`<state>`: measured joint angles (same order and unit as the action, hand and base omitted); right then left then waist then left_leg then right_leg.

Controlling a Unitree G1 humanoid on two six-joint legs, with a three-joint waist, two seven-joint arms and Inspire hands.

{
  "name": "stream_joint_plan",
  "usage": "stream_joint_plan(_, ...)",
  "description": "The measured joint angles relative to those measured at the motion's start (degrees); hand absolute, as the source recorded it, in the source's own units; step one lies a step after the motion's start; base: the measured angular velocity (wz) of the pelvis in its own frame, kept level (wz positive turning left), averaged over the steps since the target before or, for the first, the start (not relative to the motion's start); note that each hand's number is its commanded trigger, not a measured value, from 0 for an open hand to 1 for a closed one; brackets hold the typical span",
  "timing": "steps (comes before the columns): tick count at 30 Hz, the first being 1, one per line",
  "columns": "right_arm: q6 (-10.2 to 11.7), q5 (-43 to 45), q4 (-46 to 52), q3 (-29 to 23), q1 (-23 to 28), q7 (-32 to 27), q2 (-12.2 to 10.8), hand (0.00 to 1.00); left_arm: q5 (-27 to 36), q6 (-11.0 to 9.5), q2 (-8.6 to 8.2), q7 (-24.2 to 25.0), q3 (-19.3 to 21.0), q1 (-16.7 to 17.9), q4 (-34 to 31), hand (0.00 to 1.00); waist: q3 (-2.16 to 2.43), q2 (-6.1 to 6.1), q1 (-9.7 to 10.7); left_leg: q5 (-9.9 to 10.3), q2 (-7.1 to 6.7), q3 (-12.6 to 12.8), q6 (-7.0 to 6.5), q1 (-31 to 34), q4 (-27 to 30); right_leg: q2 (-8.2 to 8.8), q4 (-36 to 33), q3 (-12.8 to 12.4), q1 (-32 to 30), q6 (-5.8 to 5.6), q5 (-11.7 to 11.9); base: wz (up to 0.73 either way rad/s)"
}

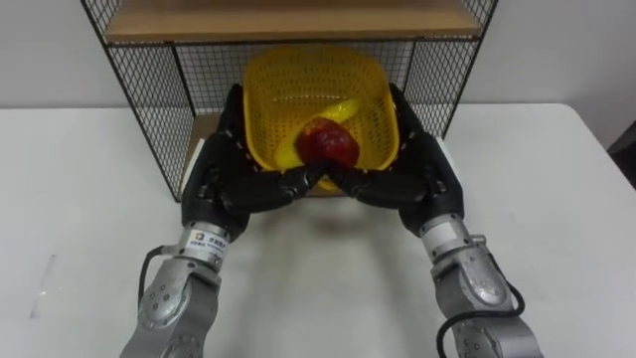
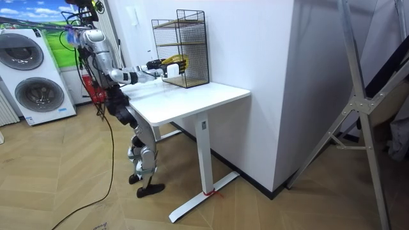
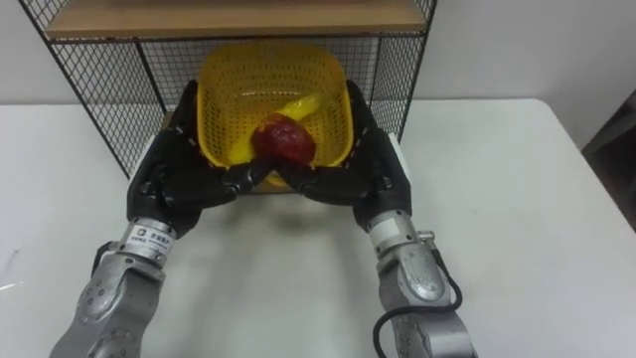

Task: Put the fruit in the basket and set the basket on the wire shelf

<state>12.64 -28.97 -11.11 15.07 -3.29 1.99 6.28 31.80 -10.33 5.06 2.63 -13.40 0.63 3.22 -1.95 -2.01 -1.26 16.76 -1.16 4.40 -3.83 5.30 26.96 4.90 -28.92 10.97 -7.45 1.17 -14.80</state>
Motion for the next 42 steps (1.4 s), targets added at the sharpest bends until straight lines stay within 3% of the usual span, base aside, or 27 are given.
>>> stream_joint_plan(1,-0.2,-0.1,0.0,-0.1,0.0,0.0,0.1,0.00,-0.1,0.1,0.04,-0.1,-0.1,0.0,0.0,0.00,0.62,0.20,0.0,-0.1,0.45,-0.1,0.17,0.0,-0.3,-0.47,1.4,0.2,0.6,0.12,0.5,-0.07)
stream_joint_plan(3,-0.2,-0.3,0.3,-0.2,-0.1,0.0,0.3,0.00,-0.1,0.1,0.10,-0.1,-0.2,0.0,-0.5,0.00,1.18,0.38,0.1,-0.4,0.69,-0.1,0.41,-0.4,-1.2,-0.98,3.1,0.3,1.3,0.19,1.3,-0.05)
stream_joint_plan(13,-0.8,-0.4,0.3,-0.6,-0.1,-0.2,-0.1,0.00,0.0,0.3,0.19,-0.7,-0.4,0.0,-1.0,0.00,1.19,0.72,0.9,-4.0,0.47,0.2,0.44,-5.5,-8.3,-1.80,10.2,0.3,6.4,-0.07,4.8,-0.01)
stream_joint_plan(18,-1.7,-1.7,-0.2,-0.9,-0.2,-0.6,0.0,0.00,0.1,1.3,0.24,-0.9,-0.3,0.0,-0.7,0.00,0.97,0.88,0.9,-4.3,0.60,0.1,0.56,-6.7,-9.0,-2.16,11.5,0.3,7.8,-0.13,5.3,0.00)
stream_joint_plan(19,-1.7,-3.1,-1.2,-0.6,-0.7,-0.6,-0.1,0.00,0.1,1.3,0.29,-0.9,-0.4,-0.3,0.2,0.00,0.73,0.86,0.8,-4.6,0.56,0.0,0.52,-7.3,-9.6,-2.18,12.0,0.2,8.6,-0.24,5.5,0.00)
stream_joint_plan(26,-4.1,-2.5,-8.9,-0.5,-8.0,-0.6,-0.1,0.00,0.0,1.8,0.02,-2.3,-0.3,-4.5,6.9,0.00,0.65,0.90,0.7,-5.5,0.57,0.0,0.63,-7.8,-11.5,-3.00,14.9,0.4,9.6,-0.66,6.7,0.01)
stream_joint_plan(30,-6.9,-3.1,-10.9,-0.7,-12.3,-1.6,0.1,0.00,0.1,4.7,-0.16,-3.8,1.5,-9.6,11.0,0.00,0.46,0.87,-0.2,-6.4,0.71,0.0,0.62,-7.4,-12.2,-3.10,16.2,0.5,9.5,0.13,8.4,0.03)
stream_joint_plan(34,-7.5,-4.7,-14.6,-0.6,-17.5,-3.4,-0.3,0.00,0.3,5.3,-0.32,-6.1,1.9,-15.5,15.1,0.00,0.34,0.66,-0.8,-7.0,0.45,-0.5,0.60,-8.4,-13.5,-3.02,16.6,0.7,10.2,0.09,8.5,0.04)
stream_joint_plan(38,-10.6,-3.6,-17.7,-0.7,-21.0,-4.5,-0.6,0.00,0.5,7.5,-0.64,-7.3,2.7,-17.4,17.2,0.00,0.37,0.71,-0.8,-7.0,0.43,-0.6,0.61,-8.6,-13.5,-2.96,17.3,1.7,10.7,0.06,8.5,0.03)
stream_joint_plan(42,-13.1,-2.5,-18.4,-0.8,-22.9,-5.0,-0.8,0.00,0.6,11.4,-1.86,-8.9,4.2,-18.1,17.2,0.00,0.41,0.82,-0.6,-7.0,0.44,-1.0,0.61,-8.1,-13.3,-2.95,17.4,1.8,10.8,0.14,8.8,0.06)
